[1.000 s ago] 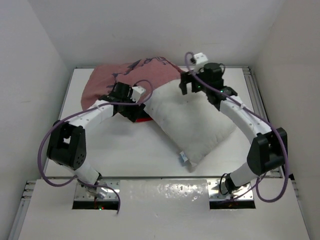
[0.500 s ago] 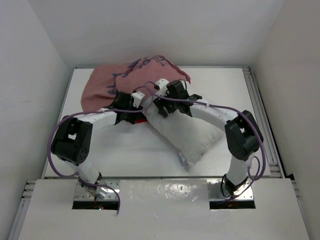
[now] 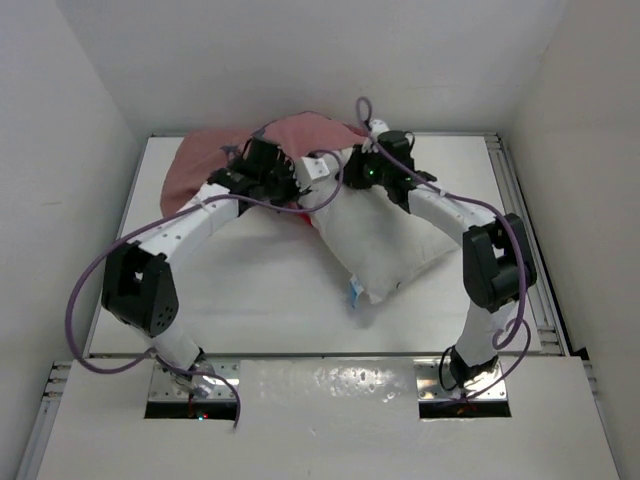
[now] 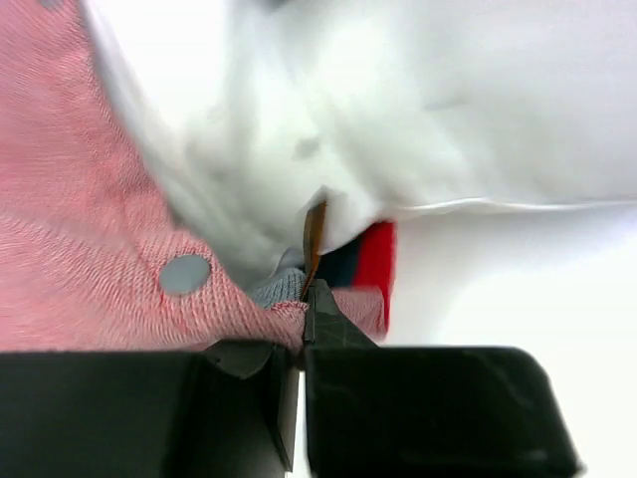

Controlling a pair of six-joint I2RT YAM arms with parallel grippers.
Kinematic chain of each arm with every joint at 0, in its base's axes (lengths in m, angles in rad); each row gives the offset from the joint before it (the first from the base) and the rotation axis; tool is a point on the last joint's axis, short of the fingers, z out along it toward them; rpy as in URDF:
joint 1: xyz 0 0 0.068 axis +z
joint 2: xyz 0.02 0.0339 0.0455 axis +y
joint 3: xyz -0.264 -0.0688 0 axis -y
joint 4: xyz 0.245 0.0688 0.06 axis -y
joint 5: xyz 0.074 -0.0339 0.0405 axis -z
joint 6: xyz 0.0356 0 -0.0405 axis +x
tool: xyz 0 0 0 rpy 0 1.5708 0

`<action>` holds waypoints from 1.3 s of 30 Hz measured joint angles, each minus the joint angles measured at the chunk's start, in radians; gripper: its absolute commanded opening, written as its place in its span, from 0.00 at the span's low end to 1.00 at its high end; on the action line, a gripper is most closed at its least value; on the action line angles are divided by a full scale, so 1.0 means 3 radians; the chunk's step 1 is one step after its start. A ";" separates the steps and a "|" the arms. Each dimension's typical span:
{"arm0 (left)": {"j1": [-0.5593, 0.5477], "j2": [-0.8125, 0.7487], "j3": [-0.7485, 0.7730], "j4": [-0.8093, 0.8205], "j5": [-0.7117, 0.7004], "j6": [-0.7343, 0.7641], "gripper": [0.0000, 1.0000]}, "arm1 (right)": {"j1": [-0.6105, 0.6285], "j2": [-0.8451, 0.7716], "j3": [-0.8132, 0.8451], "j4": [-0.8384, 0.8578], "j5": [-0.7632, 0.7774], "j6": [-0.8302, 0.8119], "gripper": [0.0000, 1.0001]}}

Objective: Put the pillow into the pillowcase

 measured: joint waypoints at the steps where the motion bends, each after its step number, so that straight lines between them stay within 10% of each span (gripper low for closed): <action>1: -0.0027 -0.0038 0.0191 -0.0118 0.0132 0.0130 0.00 | -0.0066 0.0010 0.0037 0.0107 0.0004 0.0189 0.00; 15: 0.0011 0.0464 0.1733 -0.0706 0.1629 -0.0298 0.00 | -0.0011 0.0698 0.0992 0.0538 0.0788 0.1392 0.00; 21: 0.0036 0.0645 0.1858 -0.0595 0.1719 -0.0607 0.00 | 0.0025 0.0467 0.0221 0.1066 0.0618 0.1415 0.00; 23: 0.0032 0.0591 0.1652 -0.0637 0.1687 -0.0462 0.21 | 0.0015 0.0298 -0.0130 0.1339 0.0340 0.1330 0.01; 24: 0.0027 0.0565 0.1553 -0.0703 0.1682 -0.0365 0.60 | 0.0003 0.0225 -0.0263 0.1434 0.0145 0.1274 0.11; 25: 0.0017 0.0546 0.1475 -0.0814 0.1684 -0.0267 0.76 | -0.0006 0.0158 -0.0378 0.1497 -0.0032 0.1203 0.54; 28: -0.0033 0.0535 0.1405 -0.1097 0.1690 -0.0114 0.96 | -0.0022 -0.0107 -0.0772 0.1605 -0.0465 0.0954 0.99; 29: -0.0031 0.0528 0.1408 -0.1148 0.1700 -0.0114 0.96 | -0.0025 -0.0211 -0.0884 0.1584 -0.0467 0.0847 0.99; 31: -0.0011 0.0458 0.1415 -0.1200 0.1684 -0.0141 0.95 | -0.0074 -0.0415 -0.1076 0.1534 -0.0493 0.0670 0.99; 33: 0.0042 0.0422 0.1459 -0.1066 0.1638 -0.0320 0.33 | -0.0136 -0.0572 -0.1078 0.1392 -0.0464 0.0507 0.89; 34: 0.0092 0.0421 0.1488 -0.0958 0.1609 -0.0430 0.11 | -0.0179 -0.0622 -0.1035 0.1312 -0.0434 0.0435 0.29; 36: 0.0183 0.0422 0.1528 -0.0718 0.1450 -0.0636 0.00 | -0.0314 -0.0621 -0.0825 0.1106 -0.0379 0.0359 0.05; 37: 0.0212 0.0439 0.1560 -0.0637 0.1306 -0.0696 0.00 | -0.0395 -0.0576 -0.0662 0.0982 -0.0337 0.0347 0.08; 39: 0.0257 0.0530 0.1701 -0.0538 0.0964 -0.0753 0.27 | -0.0520 -0.0423 -0.0249 0.0684 -0.0253 0.0318 0.58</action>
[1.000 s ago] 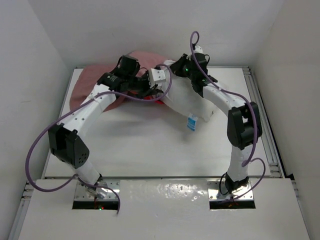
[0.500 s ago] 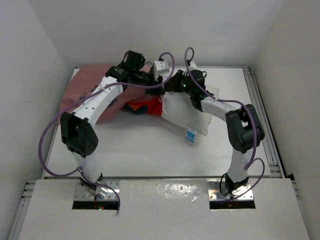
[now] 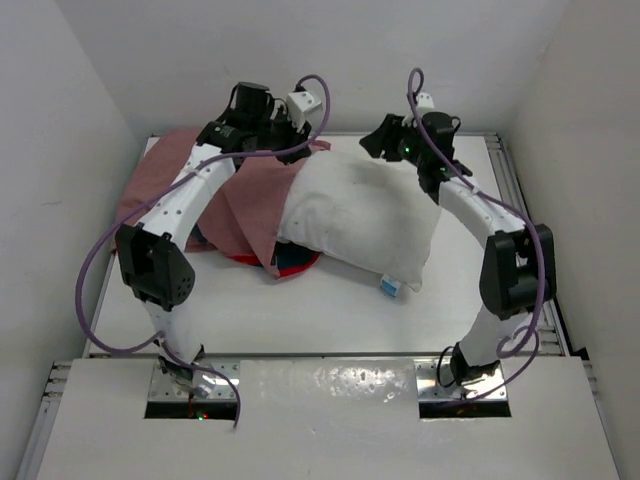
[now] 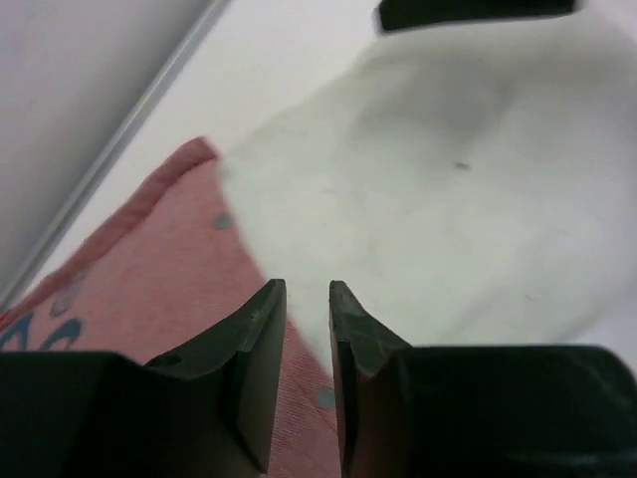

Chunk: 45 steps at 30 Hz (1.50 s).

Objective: Put the pillow into the pillowcase

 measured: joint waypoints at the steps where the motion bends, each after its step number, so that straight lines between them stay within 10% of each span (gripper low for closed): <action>1: 0.0000 0.0080 0.0078 0.0051 -0.0216 -0.0017 0.47 | -0.0058 0.0103 0.0221 -0.0135 0.0062 -0.0052 0.81; 7: -0.0058 0.0594 0.0211 0.0267 -0.1232 -0.0051 0.82 | -0.0037 0.0626 0.0973 -0.0891 0.0318 -0.0257 0.89; 12: -0.0065 0.0777 0.0153 0.0228 -0.1512 -0.0034 0.85 | 0.0122 0.0930 0.1026 -0.1415 0.0435 -0.0365 0.98; 15: -0.0093 0.0772 0.0052 0.0259 -0.1686 -0.0024 0.51 | 0.0224 0.0974 0.0928 -0.1467 0.0505 -0.0444 0.98; 16: -0.0099 0.0772 0.0008 0.0272 -0.1748 -0.0025 0.16 | 0.0259 0.0974 0.0917 -0.1466 0.0543 -0.0481 0.95; 17: -0.0102 0.0772 -0.0032 0.0286 -0.1807 -0.0033 0.04 | 0.0291 0.0974 0.0918 -0.1452 0.0573 -0.0509 0.88; 18: -0.0116 0.0772 -0.0052 0.0286 -0.1851 -0.0014 0.00 | 0.0318 0.0974 0.0918 -0.1445 0.0584 -0.0537 0.74; 19: -0.0127 0.0772 -0.0053 0.0281 -0.1884 -0.0010 0.00 | 0.0343 0.0980 0.0922 -0.1446 0.0579 -0.0567 0.32; 21: -0.0140 0.0772 0.0004 0.0238 -0.1839 -0.0020 0.00 | 0.0388 0.1007 0.0945 -0.1450 0.0510 -0.0598 0.00; 32: -0.0179 0.0871 0.1200 -0.0019 -0.0867 -0.0402 0.00 | 0.0558 0.0495 0.0381 -0.0894 0.0422 -0.0473 0.00; 45: -0.0403 0.0875 0.1237 0.0088 0.0126 -0.0746 0.00 | 0.0615 0.0277 0.0251 -0.0011 0.1105 0.0415 0.00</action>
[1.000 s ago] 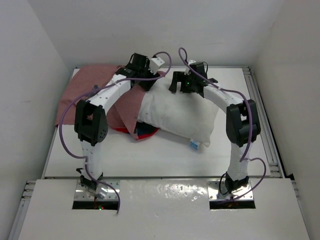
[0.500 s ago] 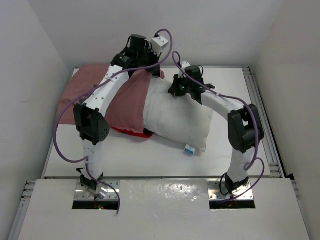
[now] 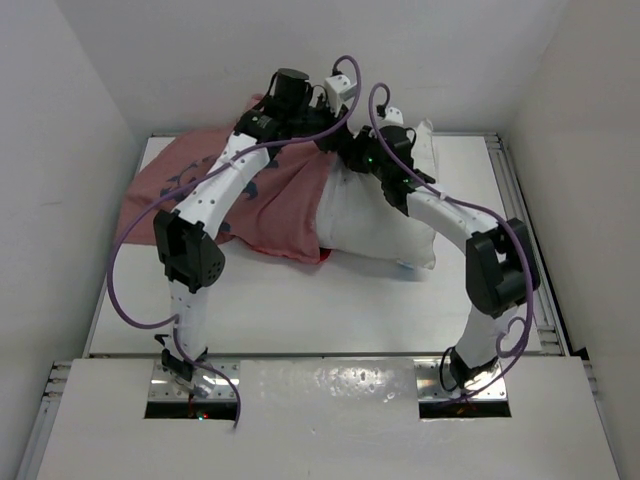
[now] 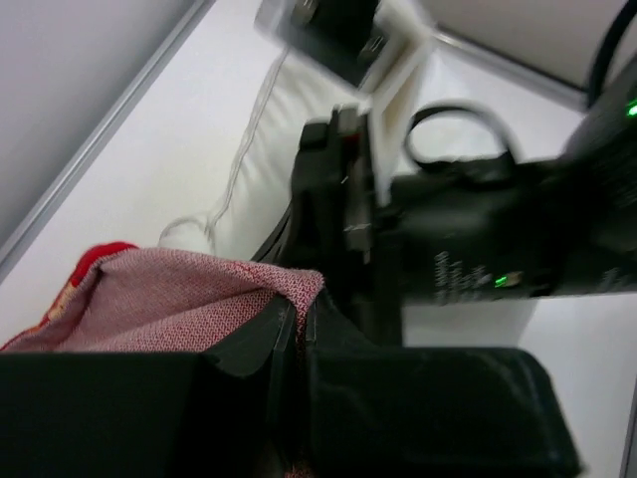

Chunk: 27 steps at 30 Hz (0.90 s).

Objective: Put the pillow into the pillowcase

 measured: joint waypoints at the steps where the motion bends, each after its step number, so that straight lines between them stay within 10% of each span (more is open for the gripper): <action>1: -0.0009 0.0000 0.0000 0.0050 0.0013 -0.0051 0.00 | -0.0001 0.0037 0.0000 0.0001 0.0034 0.0056 0.00; 3: -0.0013 0.0000 0.0000 0.0121 -0.0006 -0.0134 0.00 | -0.0019 0.0106 -0.0022 -0.0005 0.0043 0.0125 0.20; 4: -0.0008 0.0000 0.0000 0.0140 -0.0048 -0.0168 0.00 | -0.0038 0.0117 -0.0058 -0.0004 0.0010 0.0139 0.55; 8: 0.0019 -0.0008 -0.0078 0.0207 -0.0192 -0.0275 0.00 | -0.0304 0.0061 -0.0270 -0.0019 -0.0338 0.0142 0.99; 17: 0.0006 -0.0008 -0.0248 0.0223 -0.0268 -0.0333 0.00 | -0.1481 0.0205 0.0668 -0.1249 -0.0949 -0.0186 0.99; 27: -0.0006 -0.0009 -0.0355 0.0290 -0.0467 -0.0299 0.00 | -0.1530 0.0407 0.0609 -0.1888 -0.0849 -0.0692 0.99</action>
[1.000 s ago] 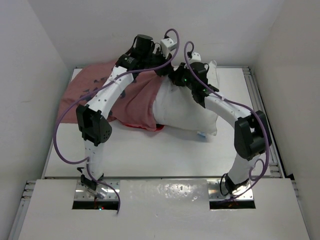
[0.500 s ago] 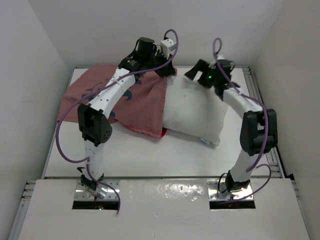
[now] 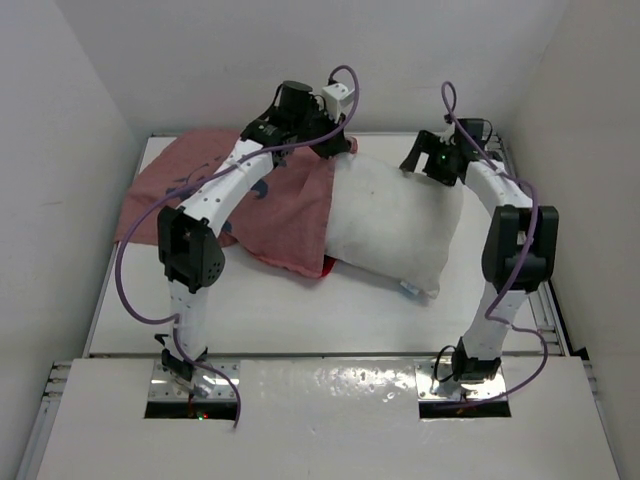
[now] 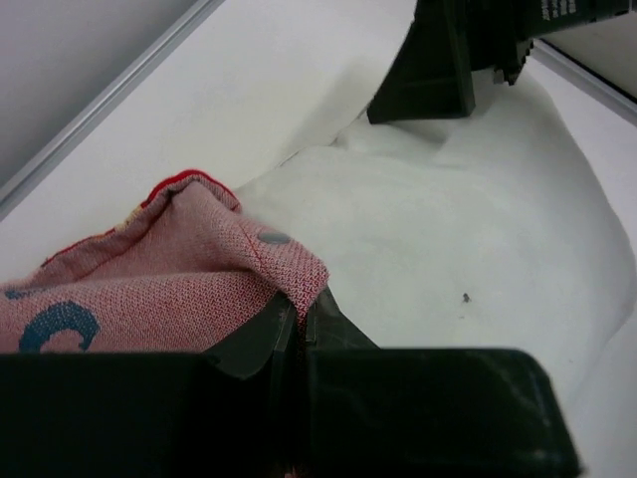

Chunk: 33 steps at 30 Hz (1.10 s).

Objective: Put the pillow into the pillowcase

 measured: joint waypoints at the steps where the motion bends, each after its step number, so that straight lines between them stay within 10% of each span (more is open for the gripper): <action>1: 0.0000 0.0001 -0.0038 0.0019 -0.0042 -0.0004 0.00 | 0.0017 0.0038 -0.0011 -0.0001 -0.0064 -0.0050 0.99; 3: -0.0001 0.0003 -0.0102 0.0042 -0.0135 -0.0019 0.00 | 0.0088 0.0075 -0.0093 0.0022 -0.0285 -0.0163 0.87; 4: -0.0001 0.0005 -0.0113 0.0043 -0.0168 -0.0024 0.00 | 0.0144 0.0075 -0.0135 0.0023 -0.0389 -0.0226 0.58; 8: -0.0001 0.0015 -0.0109 0.0114 -0.0272 -0.0057 0.00 | 0.0543 0.0067 -0.0276 0.0132 -0.0927 -0.0393 0.01; 19: 0.0025 0.0132 0.0009 0.0078 -0.0364 0.0024 0.00 | 0.1047 -0.0610 -0.1180 0.1668 -0.1832 0.0551 0.00; 31: 0.0024 0.0139 0.0323 -0.0413 0.0914 0.0388 0.01 | 0.0931 -0.0381 -0.1408 0.2968 -0.1190 0.1836 0.00; 32: 0.0023 0.0139 0.0323 -0.0422 0.0932 0.0411 0.13 | 0.0912 -0.0354 -0.1415 0.2889 -0.1085 0.1871 0.04; 33: 0.0020 0.0139 0.0319 -0.0443 0.0930 0.0460 0.48 | 0.0898 -0.0334 -0.1417 0.2785 -0.0973 0.1883 0.14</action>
